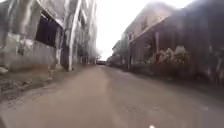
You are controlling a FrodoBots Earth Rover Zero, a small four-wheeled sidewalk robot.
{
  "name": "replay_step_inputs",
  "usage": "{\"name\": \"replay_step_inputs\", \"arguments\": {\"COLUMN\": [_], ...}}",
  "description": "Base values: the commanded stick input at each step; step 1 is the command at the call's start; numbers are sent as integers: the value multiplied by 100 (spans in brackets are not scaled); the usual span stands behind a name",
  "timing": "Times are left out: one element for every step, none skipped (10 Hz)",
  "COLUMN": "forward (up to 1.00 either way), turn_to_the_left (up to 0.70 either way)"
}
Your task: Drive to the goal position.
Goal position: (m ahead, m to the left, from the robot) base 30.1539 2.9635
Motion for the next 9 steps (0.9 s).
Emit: {"name": "replay_step_inputs", "arguments": {"forward": [70,70,70,70,70,70,70,70,70], "turn_to_the_left": [0,0,0,0,0,0,5,0,0]}}
